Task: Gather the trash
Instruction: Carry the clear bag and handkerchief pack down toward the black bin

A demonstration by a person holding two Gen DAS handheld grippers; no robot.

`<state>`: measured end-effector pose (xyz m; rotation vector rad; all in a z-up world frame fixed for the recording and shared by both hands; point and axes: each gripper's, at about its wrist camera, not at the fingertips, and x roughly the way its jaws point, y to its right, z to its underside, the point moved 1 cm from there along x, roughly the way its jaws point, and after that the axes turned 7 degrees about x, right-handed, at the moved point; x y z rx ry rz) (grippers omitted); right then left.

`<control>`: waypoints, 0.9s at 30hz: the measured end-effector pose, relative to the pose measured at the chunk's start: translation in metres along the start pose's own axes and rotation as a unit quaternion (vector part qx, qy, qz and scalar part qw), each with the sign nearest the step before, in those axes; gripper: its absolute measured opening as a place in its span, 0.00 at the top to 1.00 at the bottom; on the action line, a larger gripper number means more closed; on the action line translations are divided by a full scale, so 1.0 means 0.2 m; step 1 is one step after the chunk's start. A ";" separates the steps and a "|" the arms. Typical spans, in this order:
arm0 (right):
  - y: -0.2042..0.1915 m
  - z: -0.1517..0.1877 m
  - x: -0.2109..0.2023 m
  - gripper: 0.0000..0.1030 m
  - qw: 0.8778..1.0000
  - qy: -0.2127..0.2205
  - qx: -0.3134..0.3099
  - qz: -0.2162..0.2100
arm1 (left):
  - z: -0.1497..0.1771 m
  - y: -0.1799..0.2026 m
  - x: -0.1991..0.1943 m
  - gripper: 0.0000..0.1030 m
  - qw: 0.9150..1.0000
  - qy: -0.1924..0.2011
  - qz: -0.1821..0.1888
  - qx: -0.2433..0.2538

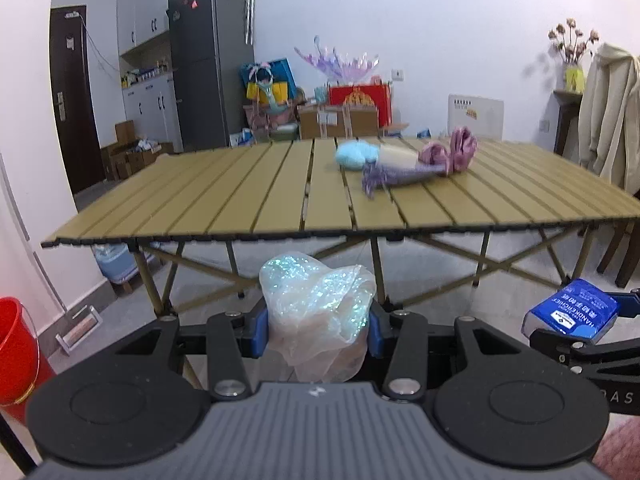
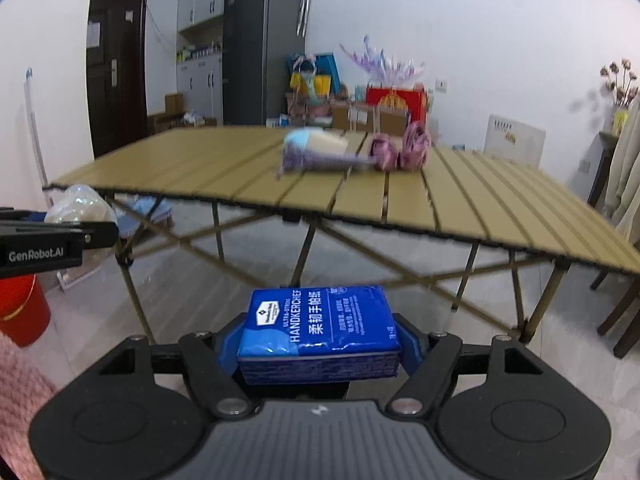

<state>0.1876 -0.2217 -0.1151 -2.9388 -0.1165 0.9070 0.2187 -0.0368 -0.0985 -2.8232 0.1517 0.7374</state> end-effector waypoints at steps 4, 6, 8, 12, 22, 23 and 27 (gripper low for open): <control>0.00 0.08 0.07 0.30 1.000 -0.030 0.003 0.005 | 0.08 0.01 0.05 0.56 1.000 -0.025 0.001 0.004; 0.00 0.14 0.10 0.30 0.999 -0.047 0.004 0.010 | 0.12 0.02 0.09 0.56 0.999 -0.041 -0.003 0.005; 0.00 0.18 0.14 0.30 0.998 -0.064 0.003 0.017 | 0.17 0.02 0.13 0.56 0.998 -0.059 -0.007 0.006; 0.01 0.26 0.20 0.30 0.996 -0.090 0.006 0.023 | 0.28 0.03 0.22 0.56 0.995 -0.098 -0.004 0.004; 0.11 0.40 0.38 0.30 0.989 -0.140 0.034 0.042 | 0.43 0.02 0.38 0.57 0.988 -0.157 -0.005 -0.001; 0.12 0.41 0.40 0.30 0.988 -0.144 0.034 0.041 | 0.44 0.02 0.39 0.57 0.987 -0.160 -0.009 0.003; 0.15 0.44 0.46 0.30 0.984 -0.165 0.041 0.051 | 0.49 0.02 0.47 0.57 0.982 -0.190 -0.015 0.006</control>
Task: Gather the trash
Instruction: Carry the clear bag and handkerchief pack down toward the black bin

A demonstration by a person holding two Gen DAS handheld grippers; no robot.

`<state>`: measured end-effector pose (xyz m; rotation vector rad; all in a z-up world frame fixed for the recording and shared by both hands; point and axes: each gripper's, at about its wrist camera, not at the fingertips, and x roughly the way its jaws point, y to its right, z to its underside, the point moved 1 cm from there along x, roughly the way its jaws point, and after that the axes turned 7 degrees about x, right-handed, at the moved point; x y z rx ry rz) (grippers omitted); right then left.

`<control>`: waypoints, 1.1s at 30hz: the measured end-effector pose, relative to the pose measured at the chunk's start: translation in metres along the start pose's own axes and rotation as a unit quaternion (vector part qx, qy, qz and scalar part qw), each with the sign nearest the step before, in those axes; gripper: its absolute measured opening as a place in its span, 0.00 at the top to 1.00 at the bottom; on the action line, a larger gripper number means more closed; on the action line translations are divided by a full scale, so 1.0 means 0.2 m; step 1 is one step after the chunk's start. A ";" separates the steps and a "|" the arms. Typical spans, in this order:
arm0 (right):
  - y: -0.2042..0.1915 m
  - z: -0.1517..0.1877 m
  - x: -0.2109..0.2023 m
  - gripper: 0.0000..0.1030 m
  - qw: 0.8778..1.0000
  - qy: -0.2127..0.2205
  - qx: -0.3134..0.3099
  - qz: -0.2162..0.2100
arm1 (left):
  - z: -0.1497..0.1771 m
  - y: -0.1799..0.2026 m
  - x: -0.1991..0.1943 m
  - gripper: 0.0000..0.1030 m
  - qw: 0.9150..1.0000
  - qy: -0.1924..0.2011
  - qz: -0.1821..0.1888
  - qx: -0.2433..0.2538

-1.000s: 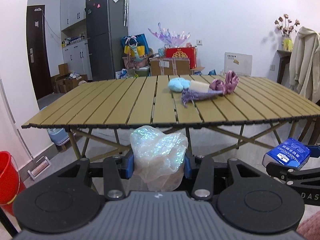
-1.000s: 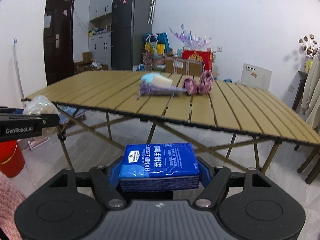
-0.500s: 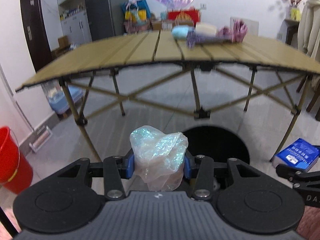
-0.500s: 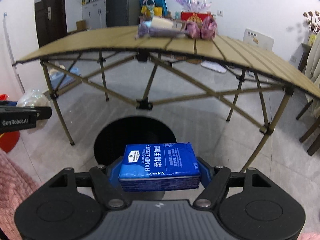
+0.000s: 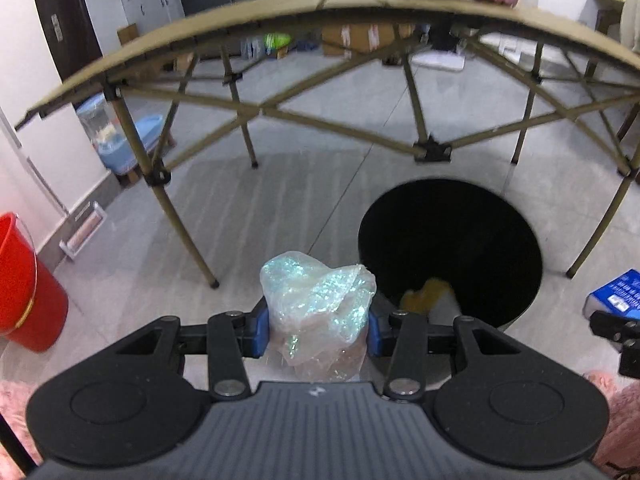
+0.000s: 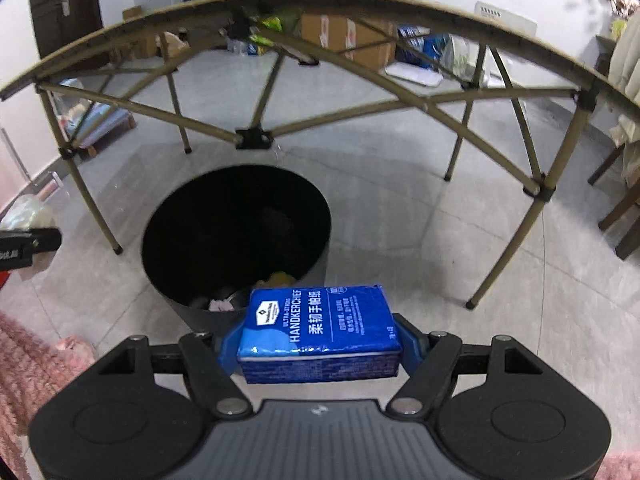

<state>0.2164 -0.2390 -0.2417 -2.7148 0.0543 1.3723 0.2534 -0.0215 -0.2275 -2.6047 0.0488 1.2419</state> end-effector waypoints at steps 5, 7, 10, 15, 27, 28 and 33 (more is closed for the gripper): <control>0.02 0.00 0.05 0.30 1.000 -0.017 0.013 0.008 | 0.01 0.00 0.06 0.57 1.000 -0.029 0.006 -0.005; 0.03 0.00 0.05 0.30 1.000 -0.019 0.015 0.010 | 0.01 0.01 0.07 0.57 0.999 -0.032 0.008 -0.004; 0.04 0.00 0.06 0.30 0.999 -0.022 0.020 0.015 | 0.00 0.02 0.08 0.57 0.999 -0.040 0.013 -0.004; 0.06 -0.02 0.09 0.30 0.999 -0.024 0.027 0.024 | -0.02 0.03 0.10 0.57 0.999 -0.049 0.022 -0.008; 0.12 -0.05 0.13 0.30 0.998 -0.023 0.043 0.049 | -0.10 0.06 0.11 0.57 0.998 -0.050 0.035 -0.025; 0.13 -0.06 0.14 0.30 0.997 -0.023 0.044 0.052 | -0.11 0.06 0.11 0.57 0.998 -0.050 0.035 -0.025; 0.15 -0.08 0.17 0.30 0.997 -0.025 0.047 0.061 | -0.16 0.11 0.11 0.57 0.998 -0.043 0.041 -0.020</control>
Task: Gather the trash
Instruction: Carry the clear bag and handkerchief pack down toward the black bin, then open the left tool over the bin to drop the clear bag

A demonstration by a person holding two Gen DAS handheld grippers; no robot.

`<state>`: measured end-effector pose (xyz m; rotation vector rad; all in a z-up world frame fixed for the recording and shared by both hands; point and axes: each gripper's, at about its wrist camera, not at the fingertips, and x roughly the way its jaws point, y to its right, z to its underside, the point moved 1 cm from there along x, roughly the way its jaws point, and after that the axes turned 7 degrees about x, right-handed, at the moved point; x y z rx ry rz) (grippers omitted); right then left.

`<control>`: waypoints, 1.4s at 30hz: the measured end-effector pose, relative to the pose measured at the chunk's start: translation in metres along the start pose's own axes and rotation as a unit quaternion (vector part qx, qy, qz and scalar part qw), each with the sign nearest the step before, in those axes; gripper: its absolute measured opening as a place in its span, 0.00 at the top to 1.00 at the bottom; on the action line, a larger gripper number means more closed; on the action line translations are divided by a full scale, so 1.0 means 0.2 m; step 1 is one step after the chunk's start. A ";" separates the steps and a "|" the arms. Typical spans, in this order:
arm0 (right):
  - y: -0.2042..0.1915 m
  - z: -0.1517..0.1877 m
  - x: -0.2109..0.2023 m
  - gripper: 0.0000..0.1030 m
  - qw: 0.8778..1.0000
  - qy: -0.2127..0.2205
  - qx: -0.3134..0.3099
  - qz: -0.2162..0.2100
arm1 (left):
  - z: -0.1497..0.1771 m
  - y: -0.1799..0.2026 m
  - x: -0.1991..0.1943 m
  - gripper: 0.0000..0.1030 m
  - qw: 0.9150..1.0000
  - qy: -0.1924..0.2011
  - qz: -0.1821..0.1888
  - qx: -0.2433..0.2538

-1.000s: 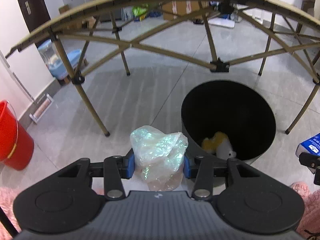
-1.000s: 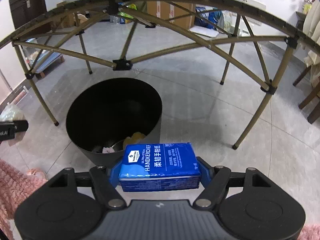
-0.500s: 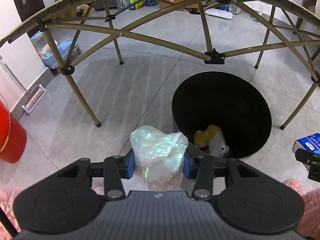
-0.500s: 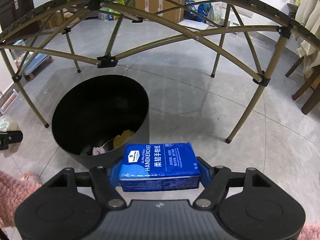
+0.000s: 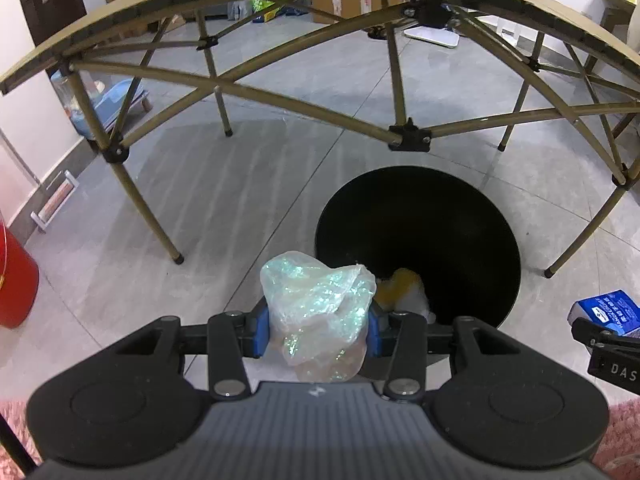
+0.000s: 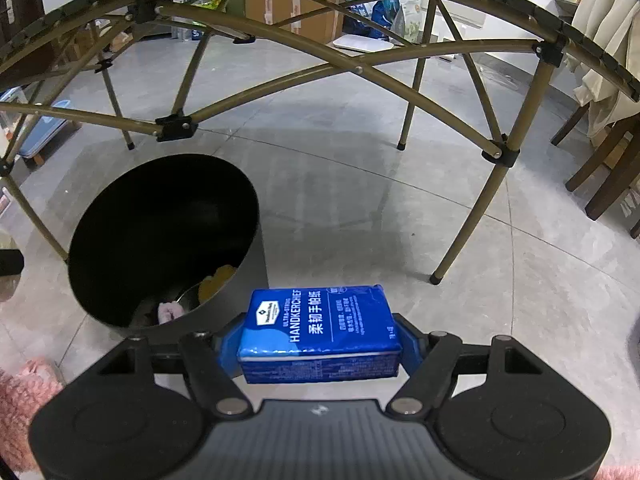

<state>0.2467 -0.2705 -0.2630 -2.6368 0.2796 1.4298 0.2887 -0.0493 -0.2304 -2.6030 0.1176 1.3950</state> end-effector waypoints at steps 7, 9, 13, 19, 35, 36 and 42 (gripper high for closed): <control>0.04 -0.04 0.03 0.30 1.000 0.006 0.009 0.007 | -0.07 0.07 0.02 0.57 1.000 0.007 0.008 0.006; 0.05 -0.05 0.04 0.30 1.000 0.009 0.011 0.009 | -0.09 0.10 0.03 0.57 1.000 0.009 0.012 0.006; 0.06 -0.08 0.06 0.30 1.000 0.013 0.016 0.013 | -0.14 0.15 0.06 0.57 1.000 0.012 0.016 0.009; 0.09 -0.12 0.09 0.30 0.999 0.015 0.028 0.016 | -0.19 0.23 0.10 0.57 1.000 0.011 0.025 0.009; 0.14 -0.17 0.18 0.30 0.998 0.018 0.055 0.027 | -0.26 0.35 0.25 0.57 0.999 -0.028 0.030 -0.008; 0.14 -0.17 0.19 0.30 0.998 0.017 0.056 0.027 | -0.26 0.36 0.26 0.57 0.999 -0.032 0.030 -0.010; 0.15 -0.17 0.22 0.30 0.998 0.015 0.059 0.032 | -0.26 0.44 0.31 0.57 0.999 -0.044 0.027 -0.008</control>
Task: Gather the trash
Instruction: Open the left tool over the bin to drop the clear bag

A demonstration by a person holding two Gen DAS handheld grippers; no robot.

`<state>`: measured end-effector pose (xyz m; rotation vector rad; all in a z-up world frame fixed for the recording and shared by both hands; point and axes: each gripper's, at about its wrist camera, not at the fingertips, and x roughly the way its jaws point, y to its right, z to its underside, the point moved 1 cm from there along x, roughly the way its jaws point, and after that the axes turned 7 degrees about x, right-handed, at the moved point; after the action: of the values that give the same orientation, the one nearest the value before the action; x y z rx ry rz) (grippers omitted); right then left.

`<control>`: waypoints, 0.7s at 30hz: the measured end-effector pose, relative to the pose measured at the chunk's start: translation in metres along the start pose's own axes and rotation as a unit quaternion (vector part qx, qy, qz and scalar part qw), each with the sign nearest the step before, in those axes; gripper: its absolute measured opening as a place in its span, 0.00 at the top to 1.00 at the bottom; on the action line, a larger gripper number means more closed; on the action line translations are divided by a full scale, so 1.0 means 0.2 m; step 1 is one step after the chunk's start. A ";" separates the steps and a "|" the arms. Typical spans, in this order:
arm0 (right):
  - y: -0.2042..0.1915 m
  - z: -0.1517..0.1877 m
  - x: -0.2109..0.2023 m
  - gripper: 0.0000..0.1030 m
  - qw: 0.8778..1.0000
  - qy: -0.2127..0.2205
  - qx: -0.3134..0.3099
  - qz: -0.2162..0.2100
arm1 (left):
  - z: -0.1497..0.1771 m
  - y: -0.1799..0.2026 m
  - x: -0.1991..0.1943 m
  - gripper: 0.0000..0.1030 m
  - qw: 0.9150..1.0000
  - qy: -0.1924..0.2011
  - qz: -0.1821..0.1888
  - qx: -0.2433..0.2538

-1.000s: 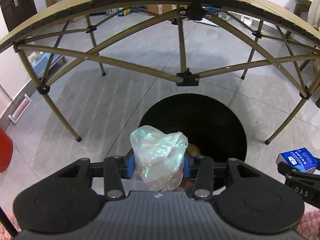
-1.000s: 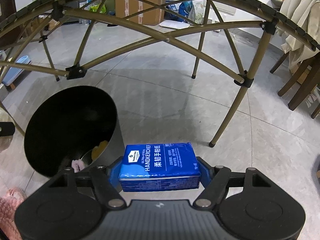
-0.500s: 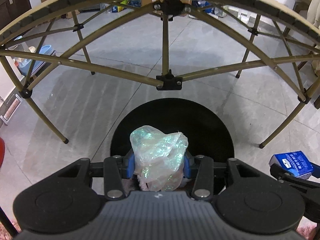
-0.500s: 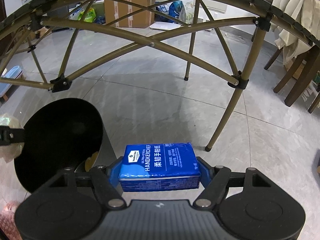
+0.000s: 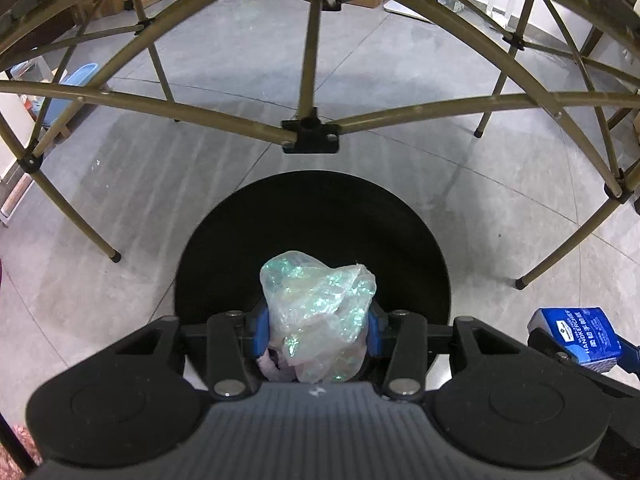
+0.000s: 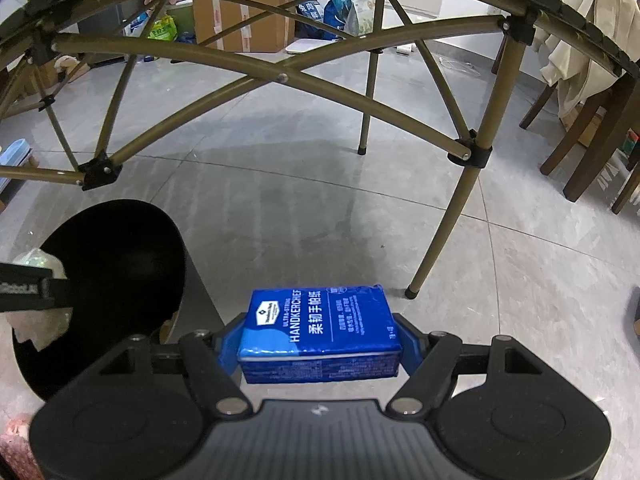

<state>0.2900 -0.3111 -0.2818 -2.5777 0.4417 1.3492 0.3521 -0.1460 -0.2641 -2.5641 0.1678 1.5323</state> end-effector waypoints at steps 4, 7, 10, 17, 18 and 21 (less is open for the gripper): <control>0.00 0.00 0.01 0.30 1.000 0.000 -0.002 0.001 | -0.01 0.03 0.04 0.57 1.000 -0.010 -0.001 -0.004; 0.00 0.01 0.02 0.30 1.000 -0.002 -0.003 0.000 | -0.01 0.05 0.07 0.57 1.000 -0.019 -0.004 -0.008; 0.01 0.02 0.03 0.30 1.000 -0.004 -0.002 0.002 | -0.01 0.07 0.09 0.57 1.000 -0.019 -0.010 -0.007; 0.02 0.02 0.04 0.30 1.000 -0.005 -0.001 0.003 | 0.00 0.07 0.12 0.57 0.999 -0.025 -0.025 -0.008; 0.02 0.02 0.04 0.30 1.000 -0.005 -0.001 0.003 | 0.00 0.06 0.12 0.57 0.999 -0.026 -0.026 -0.009; 0.02 0.03 0.04 0.30 1.000 -0.005 -0.003 0.003 | 0.00 0.06 0.12 0.57 0.999 -0.026 -0.028 -0.007</control>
<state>0.2890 -0.3148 -0.2913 -2.5753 0.4456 1.3657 0.3616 -0.1583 -0.2870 -2.5143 0.0774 1.5843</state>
